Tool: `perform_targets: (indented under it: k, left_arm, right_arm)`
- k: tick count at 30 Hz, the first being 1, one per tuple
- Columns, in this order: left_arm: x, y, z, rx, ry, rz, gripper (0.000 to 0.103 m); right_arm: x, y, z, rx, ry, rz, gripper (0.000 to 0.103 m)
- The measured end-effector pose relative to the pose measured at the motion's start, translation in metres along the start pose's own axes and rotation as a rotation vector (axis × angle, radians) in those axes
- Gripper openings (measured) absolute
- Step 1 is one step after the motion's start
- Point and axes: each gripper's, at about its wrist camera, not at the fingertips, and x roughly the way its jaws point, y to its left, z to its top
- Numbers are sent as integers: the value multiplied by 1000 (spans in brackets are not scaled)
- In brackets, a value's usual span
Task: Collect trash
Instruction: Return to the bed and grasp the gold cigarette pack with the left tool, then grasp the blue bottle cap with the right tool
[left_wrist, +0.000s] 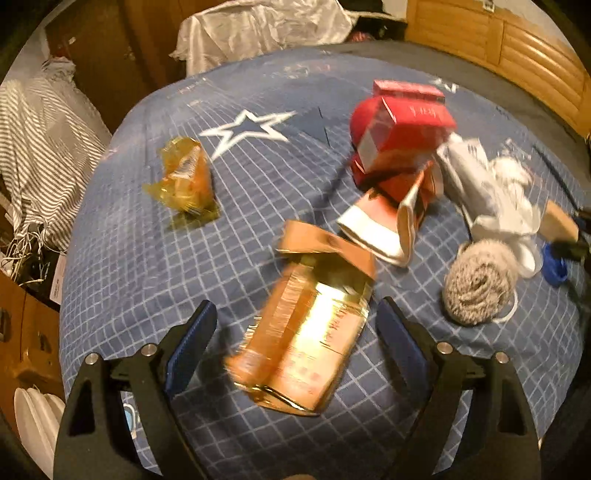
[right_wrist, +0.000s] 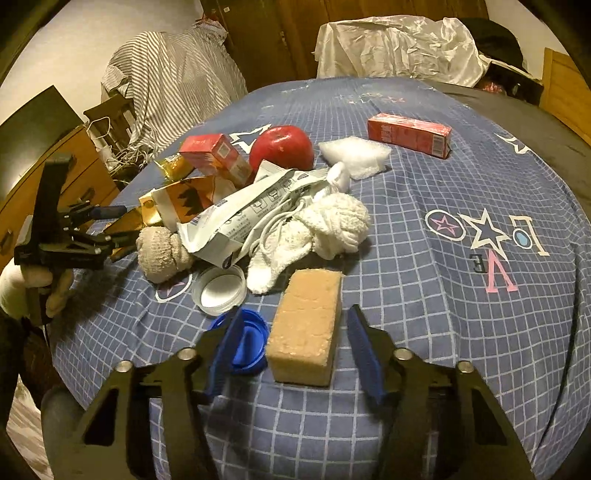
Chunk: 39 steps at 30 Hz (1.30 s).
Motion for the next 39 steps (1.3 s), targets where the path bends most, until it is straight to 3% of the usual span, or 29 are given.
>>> perform_targets:
  k: [4,8,9,26,29,30,31,35,39]
  left_arm:
    - [3,-1,-5,-32,-8,-14,61]
    - [-1,2,-13,-75,-39,-29,54]
    - [-4,3,-14,-85,-50,-29,47]
    - [-84,-11,-47,-334,-241,-6,46]
    - [-92,-19,-46,-325,-249,-5,46]
    - [-92,-19,-46,-327,-247,-6,46]
    - [-93,-19,-46,-333,-245,-7,46]
    - [-90,-18,-50,-352,-234,-13,46]
    - [-81,-15,-55,-374,-211,-33,46]
  right_arm:
    - [0,0,-3,1,-7,-2,34]
    - [-2,-1,-4,10,-26,-1,31]
    - [-3,-1,-5,8,-37,-4,30]
    - [-55,12,-7,-38,-197,-9,28]
    - [-44,12,-8,-65,-134,-55,31]
    - [-44,9,-8,-54,-147,-74,45]
    - [-50,4,-9,-36,-172,-88,51]
    - [-75,3,-15,-66,-269,-197,51]
    - [-84,19,-23,-131,-274,-134,51]
